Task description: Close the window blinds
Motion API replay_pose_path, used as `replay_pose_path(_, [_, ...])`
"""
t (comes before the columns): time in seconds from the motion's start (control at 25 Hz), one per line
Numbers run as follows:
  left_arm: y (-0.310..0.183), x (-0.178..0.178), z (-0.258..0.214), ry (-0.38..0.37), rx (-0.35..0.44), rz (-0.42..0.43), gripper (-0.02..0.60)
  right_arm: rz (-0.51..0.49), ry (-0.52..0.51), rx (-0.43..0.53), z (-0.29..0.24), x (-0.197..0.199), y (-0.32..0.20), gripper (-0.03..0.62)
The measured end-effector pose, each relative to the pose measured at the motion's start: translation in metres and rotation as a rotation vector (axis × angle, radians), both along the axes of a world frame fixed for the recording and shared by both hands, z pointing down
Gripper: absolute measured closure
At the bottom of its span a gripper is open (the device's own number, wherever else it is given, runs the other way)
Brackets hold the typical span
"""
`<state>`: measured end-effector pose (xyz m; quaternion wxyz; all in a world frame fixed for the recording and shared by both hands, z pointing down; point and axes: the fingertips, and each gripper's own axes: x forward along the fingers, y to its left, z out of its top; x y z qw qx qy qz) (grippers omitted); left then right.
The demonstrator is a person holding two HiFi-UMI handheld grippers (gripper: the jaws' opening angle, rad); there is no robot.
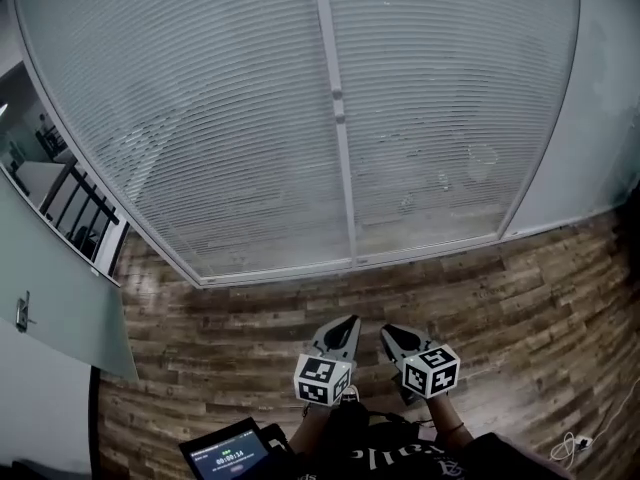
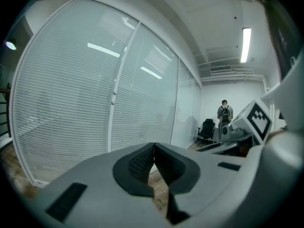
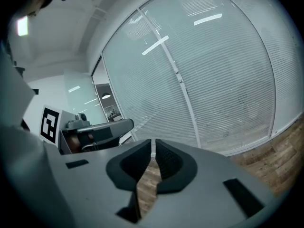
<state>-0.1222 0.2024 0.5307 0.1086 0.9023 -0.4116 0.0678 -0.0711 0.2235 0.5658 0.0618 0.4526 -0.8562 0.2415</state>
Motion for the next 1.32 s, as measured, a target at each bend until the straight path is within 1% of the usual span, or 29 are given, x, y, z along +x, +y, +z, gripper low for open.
replay_pose_path(0.32, [0.105,0.047,0.008,0.023,-0.047,-0.054,0.575,-0.074,0.049,-0.030,0.011,0.047,0.107,0.554])
replay_pose_path(0.52, [0.146,0.060,0.016,0.003,-0.061,-0.081,0.575,-0.095,0.036,-0.015,0.011,0.063,0.141,0.554])
replay_pose_path(0.64, [0.154,0.063,0.014,-0.007,-0.044,-0.100,0.575,-0.110,0.030,0.015,0.004,0.067,0.149,0.554])
replay_pose_path(0.76, [0.153,0.068,0.009,-0.027,-0.011,-0.100,0.575,-0.115,0.016,0.046,-0.002,0.071,0.151,0.554])
replay_pose_path(0.92, [0.161,0.070,0.010,-0.039,-0.014,-0.109,0.575,-0.136,0.013,0.045,-0.001,0.071,0.161,0.554])
replay_pose_path(1.08, [0.167,0.063,0.008,-0.038,-0.014,-0.117,0.575,-0.140,0.015,0.053,-0.004,0.066,0.166,0.554])
replay_pose_path(1.32, [0.172,0.043,0.009,-0.032,0.000,-0.137,0.575,-0.159,0.018,0.067,-0.002,0.046,0.170,0.554])
